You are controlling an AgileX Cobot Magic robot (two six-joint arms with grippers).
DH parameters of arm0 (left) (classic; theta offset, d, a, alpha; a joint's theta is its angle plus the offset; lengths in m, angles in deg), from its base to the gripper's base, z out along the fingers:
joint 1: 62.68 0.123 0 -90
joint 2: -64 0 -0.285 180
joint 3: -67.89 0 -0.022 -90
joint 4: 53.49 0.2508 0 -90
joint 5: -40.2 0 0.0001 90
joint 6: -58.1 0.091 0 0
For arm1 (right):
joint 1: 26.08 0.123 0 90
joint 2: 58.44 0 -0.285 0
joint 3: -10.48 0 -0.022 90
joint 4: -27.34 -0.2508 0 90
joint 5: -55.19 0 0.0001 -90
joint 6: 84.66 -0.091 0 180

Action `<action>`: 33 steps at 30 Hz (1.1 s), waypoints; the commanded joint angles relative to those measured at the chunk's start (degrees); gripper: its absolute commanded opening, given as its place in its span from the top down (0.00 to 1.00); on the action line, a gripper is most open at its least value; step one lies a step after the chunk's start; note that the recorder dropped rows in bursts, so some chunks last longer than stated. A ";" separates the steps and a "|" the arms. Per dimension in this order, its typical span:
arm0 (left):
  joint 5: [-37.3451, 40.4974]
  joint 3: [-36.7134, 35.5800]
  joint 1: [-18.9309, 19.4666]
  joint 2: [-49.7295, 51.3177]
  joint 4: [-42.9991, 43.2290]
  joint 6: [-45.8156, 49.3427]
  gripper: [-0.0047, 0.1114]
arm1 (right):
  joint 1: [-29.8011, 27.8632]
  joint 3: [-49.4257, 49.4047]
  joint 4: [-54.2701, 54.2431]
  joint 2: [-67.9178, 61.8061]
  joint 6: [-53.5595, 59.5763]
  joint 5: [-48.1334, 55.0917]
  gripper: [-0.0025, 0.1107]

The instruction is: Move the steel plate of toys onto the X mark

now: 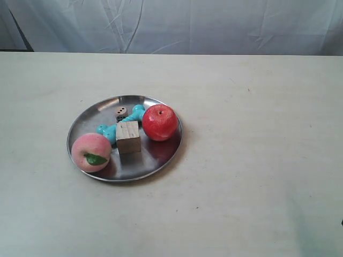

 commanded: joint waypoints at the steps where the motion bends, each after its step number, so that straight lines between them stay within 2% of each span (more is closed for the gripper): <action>1: -3.20 -4.63 2.13 -6.19 5.21 -9.69 0.96 | -0.20 -0.12 -0.10 0.24 0.26 -0.38 0.97; 5: -4.57 -8.37 5.03 -8.27 5.71 -12.43 0.96 | -0.20 -0.12 -0.10 0.24 0.26 -0.38 0.97; 9: -10.10 -11.28 6.51 -9.74 5.56 -12.43 0.96 | -0.20 -0.12 -0.10 0.24 0.26 -0.38 0.97; 17: -14.19 -16.11 6.51 -10.15 5.17 -12.43 0.96 | -0.20 -0.12 -0.10 0.24 0.26 -0.38 0.97; 24: -13.66 -19.30 6.51 -10.15 8.12 -12.43 0.96 | -0.20 -0.12 -0.10 0.24 0.26 -0.51 0.97; 33: -14.95 -19.71 6.51 -10.15 8.51 -12.20 0.96 | -0.20 -0.12 -0.10 0.24 0.26 -0.51 0.97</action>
